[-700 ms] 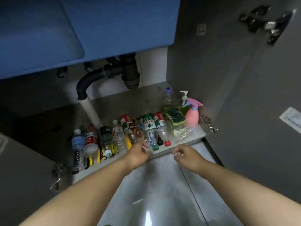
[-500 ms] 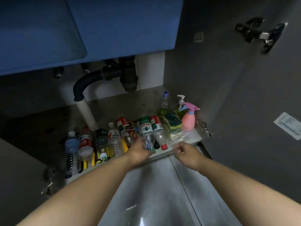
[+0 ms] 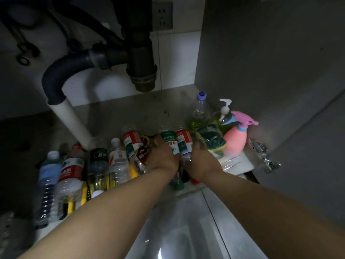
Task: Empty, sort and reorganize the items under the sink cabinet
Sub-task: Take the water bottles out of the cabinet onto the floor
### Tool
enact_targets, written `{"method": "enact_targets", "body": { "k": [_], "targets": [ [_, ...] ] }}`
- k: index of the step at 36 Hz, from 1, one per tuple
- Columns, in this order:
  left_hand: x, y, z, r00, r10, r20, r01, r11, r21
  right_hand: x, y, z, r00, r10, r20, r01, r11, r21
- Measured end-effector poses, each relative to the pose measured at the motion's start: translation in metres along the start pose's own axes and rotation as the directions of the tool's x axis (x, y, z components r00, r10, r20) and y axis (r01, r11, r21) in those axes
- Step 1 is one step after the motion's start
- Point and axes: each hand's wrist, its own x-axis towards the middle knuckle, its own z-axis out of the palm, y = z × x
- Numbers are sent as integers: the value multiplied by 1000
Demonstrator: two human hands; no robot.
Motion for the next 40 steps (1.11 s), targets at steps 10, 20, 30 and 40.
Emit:
{"method": "enact_targets", "body": {
  "k": [10, 20, 30, 40],
  "targets": [
    [20, 4, -2, 990, -50, 129, 39, 996, 84, 15, -15, 13, 983, 150, -103, -170, 962, -216],
    [26, 3, -12, 991, -108, 74, 112, 992, -56, 15, -14, 9, 977, 190, -95, -179, 977, 113],
    [-37, 20, -54, 1000, -23, 20, 29, 878, -477, -30, 6, -46, 995, -14, -94, 46, 936, 349],
    [-165, 22, -8, 914, 45, 403, 224, 774, -593, -179, 140, -53, 987, 114, 116, -155, 874, 461]
  ]
}}
